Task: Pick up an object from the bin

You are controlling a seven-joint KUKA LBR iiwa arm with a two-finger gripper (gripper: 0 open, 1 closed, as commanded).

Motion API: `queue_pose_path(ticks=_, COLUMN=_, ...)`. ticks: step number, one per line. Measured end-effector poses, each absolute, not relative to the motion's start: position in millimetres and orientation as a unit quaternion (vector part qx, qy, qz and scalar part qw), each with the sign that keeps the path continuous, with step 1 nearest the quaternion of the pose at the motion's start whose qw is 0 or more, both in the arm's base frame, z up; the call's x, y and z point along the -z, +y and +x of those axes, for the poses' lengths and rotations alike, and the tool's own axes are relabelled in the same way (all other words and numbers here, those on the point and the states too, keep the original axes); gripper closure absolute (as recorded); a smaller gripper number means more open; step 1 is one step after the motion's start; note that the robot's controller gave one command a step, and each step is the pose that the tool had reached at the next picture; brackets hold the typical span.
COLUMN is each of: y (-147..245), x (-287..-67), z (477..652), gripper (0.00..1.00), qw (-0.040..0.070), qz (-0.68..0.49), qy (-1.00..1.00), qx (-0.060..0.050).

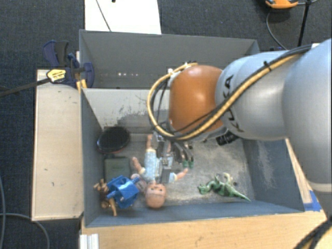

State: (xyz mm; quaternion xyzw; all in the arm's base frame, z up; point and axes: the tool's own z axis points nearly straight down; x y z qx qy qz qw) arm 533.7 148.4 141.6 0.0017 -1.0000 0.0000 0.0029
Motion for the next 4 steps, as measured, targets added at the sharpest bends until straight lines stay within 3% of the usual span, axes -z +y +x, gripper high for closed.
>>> queue_pose_path(ticks=1, y=147.6, x=-146.3, z=535.6, gripper=0.0, qw=-0.001, qz=-0.001, qy=-1.0, qx=0.001)
queue_pose_path(ticks=2, y=129.9, x=-88.3, z=549.2, gripper=0.0, qw=-0.003, qz=0.038, qy=-0.999, qx=0.001)
queue_pose_path(ticks=3, y=107.5, x=-70.3, z=576.0, gripper=0.0, qw=-0.003, qz=0.204, qy=-0.979, qx=0.001)
queue_pose_path(ticks=4, y=111.6, x=-71.3, z=572.1, gripper=0.0, qw=-0.003, qz=0.24, qy=-0.971, qx=0.0)
